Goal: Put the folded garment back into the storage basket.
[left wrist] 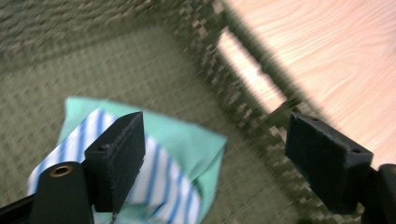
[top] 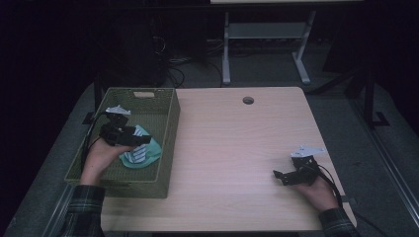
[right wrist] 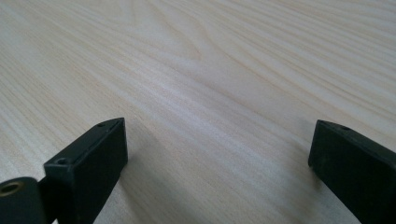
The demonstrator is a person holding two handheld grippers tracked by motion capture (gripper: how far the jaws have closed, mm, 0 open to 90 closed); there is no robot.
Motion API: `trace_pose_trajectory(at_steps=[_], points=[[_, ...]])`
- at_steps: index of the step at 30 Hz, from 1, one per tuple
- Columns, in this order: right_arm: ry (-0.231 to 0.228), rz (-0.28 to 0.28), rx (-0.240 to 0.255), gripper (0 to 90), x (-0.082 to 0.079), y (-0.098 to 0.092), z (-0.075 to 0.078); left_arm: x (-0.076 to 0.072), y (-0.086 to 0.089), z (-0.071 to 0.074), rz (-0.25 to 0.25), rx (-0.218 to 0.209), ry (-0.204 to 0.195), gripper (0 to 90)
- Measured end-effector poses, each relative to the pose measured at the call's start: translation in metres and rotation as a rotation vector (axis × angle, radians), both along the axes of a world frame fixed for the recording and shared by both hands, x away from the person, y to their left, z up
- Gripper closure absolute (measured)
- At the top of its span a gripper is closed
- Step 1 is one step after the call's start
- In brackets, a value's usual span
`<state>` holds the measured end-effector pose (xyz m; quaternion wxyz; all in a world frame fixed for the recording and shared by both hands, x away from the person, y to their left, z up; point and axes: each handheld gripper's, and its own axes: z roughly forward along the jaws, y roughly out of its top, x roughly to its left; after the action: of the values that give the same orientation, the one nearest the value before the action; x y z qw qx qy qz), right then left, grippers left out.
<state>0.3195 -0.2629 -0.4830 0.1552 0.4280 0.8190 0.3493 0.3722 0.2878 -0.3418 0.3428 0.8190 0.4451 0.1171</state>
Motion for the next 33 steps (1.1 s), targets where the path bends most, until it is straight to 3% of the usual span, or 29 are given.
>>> trace_pose_trajectory(at_steps=[10, 19, 25, 33], points=[[-0.001, 0.000, 0.000, 4.4, 0.000, 0.000, 0.000, -0.004, -0.047, 0.011, -0.080, -0.031, -0.044, 14.0], [-0.001, 0.000, 0.002, 4.4, 0.000, 0.000, 0.000, -0.008, -0.086, 0.010, -0.149, -0.044, -0.054, 13.0], [0.000, 0.000, 0.001, 4.4, 0.000, 0.000, 0.000, -0.008, -0.111, 0.005, -0.189, -0.062, -0.056, 13.1], [0.000, -0.001, 0.000, 4.0, 0.000, 0.000, 0.000, -0.012, -0.149, -0.013, -0.238, -0.068, -0.067, 13.1]])
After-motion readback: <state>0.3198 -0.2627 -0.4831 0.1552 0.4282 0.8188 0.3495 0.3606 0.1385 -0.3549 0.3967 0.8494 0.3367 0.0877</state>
